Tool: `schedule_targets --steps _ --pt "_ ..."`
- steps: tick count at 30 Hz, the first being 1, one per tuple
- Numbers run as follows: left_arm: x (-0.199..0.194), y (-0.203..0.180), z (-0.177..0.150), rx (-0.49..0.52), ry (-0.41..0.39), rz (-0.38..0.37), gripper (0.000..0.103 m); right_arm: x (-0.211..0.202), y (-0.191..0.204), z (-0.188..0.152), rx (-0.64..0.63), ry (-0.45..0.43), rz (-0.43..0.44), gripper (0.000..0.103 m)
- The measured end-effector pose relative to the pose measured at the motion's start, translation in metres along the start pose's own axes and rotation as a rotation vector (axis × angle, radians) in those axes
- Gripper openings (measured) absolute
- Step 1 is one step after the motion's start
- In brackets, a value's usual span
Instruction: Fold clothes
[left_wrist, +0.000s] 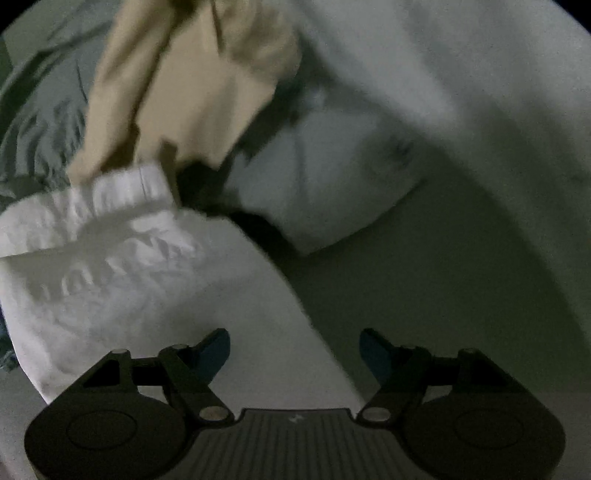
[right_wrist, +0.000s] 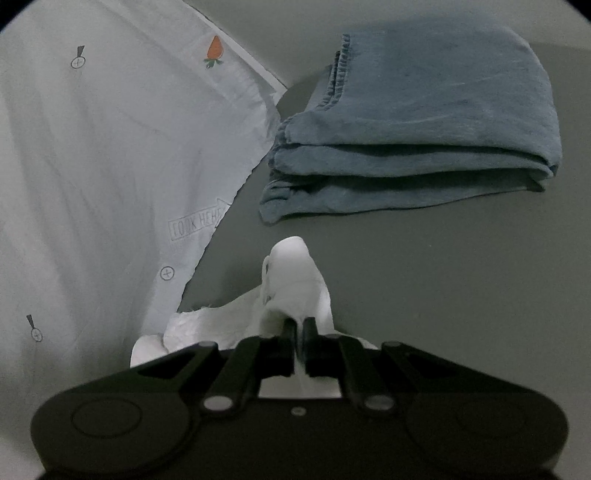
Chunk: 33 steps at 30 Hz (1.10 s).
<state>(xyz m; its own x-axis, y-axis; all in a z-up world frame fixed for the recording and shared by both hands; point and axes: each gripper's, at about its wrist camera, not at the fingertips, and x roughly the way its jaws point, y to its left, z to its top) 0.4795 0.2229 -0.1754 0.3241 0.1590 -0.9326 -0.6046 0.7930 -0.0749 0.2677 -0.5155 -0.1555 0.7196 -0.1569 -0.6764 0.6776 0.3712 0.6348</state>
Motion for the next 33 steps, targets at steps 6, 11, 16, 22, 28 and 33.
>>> schedule_targets --steps 6,11,16,22,28,33 --pt "0.025 -0.016 0.001 0.079 0.078 0.120 0.070 0.004 -0.009 0.001 0.032 -0.006 -0.014 0.006" --pt "0.016 -0.001 -0.002 0.019 0.080 0.022 0.007 0.004 -0.012 0.002 0.055 -0.008 -0.006 0.006" --pt "-0.014 0.028 -0.009 -0.087 -0.005 -0.103 0.002 -0.001 -0.009 0.008 0.062 -0.009 0.029 0.005" --pt "-0.075 0.030 0.009 -0.143 -0.119 -0.270 0.001 -0.006 0.036 0.039 0.118 -0.009 0.284 0.004" --pt "-0.150 -0.016 0.066 -0.144 -0.349 -0.430 0.000 0.005 0.152 0.083 0.043 -0.013 0.634 0.001" --pt "-0.252 -0.023 0.098 -0.174 -0.590 -0.622 0.000 -0.088 0.223 0.149 0.008 -0.361 1.013 0.000"
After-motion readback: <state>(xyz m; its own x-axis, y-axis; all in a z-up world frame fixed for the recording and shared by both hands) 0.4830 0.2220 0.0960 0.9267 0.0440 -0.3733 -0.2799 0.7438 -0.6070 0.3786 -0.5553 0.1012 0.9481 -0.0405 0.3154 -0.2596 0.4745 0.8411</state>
